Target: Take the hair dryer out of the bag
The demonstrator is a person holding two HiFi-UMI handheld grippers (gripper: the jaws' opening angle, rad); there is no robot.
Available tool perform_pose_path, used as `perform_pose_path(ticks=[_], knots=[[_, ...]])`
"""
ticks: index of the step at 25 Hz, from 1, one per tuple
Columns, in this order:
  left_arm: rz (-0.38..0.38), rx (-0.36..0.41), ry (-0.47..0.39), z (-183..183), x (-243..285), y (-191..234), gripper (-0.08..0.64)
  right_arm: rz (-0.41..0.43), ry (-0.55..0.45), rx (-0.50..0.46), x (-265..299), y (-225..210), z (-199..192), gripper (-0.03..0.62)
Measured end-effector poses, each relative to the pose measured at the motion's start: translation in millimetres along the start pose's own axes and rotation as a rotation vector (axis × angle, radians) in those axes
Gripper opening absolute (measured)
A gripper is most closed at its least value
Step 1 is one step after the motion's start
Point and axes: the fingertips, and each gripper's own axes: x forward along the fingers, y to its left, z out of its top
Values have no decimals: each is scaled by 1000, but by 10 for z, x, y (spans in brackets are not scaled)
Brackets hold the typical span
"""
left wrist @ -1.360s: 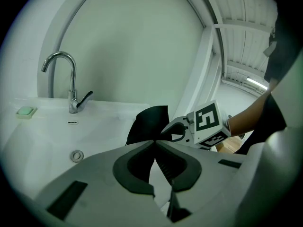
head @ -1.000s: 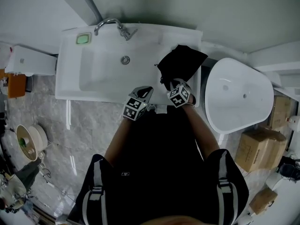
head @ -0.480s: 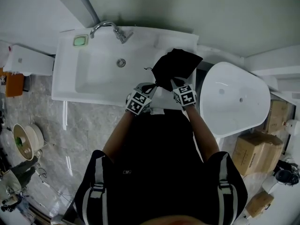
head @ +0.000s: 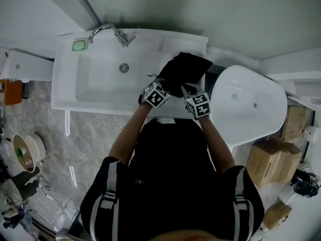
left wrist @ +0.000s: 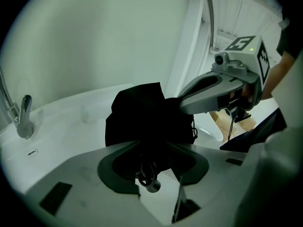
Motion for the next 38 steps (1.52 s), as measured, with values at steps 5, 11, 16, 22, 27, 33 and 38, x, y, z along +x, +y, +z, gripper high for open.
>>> perform_pose_path(ticks=[5, 11, 16, 22, 27, 33, 38], knots=[[11, 56, 59, -69, 191, 18, 192, 40, -36, -7, -43, 49, 57, 67], [-13, 44, 85, -78, 384, 91, 207, 90, -64, -53, -76, 157, 104, 67], [-18, 50, 119, -87, 515, 124, 207, 115, -82, -54, -106, 182, 92, 67], [-8, 98, 147, -96, 709, 129, 207, 159, -93, -51, -166, 232, 75, 69], [47, 166, 156, -110, 863, 184, 210, 163, -89, -28, -220, 244, 47, 67], [74, 185, 159, -133, 983, 233, 235, 173, -59, 13, -213, 175, -169, 69], [16, 139, 168, -90, 980, 231, 241, 178, -56, 14, -209, 162, -209, 69]])
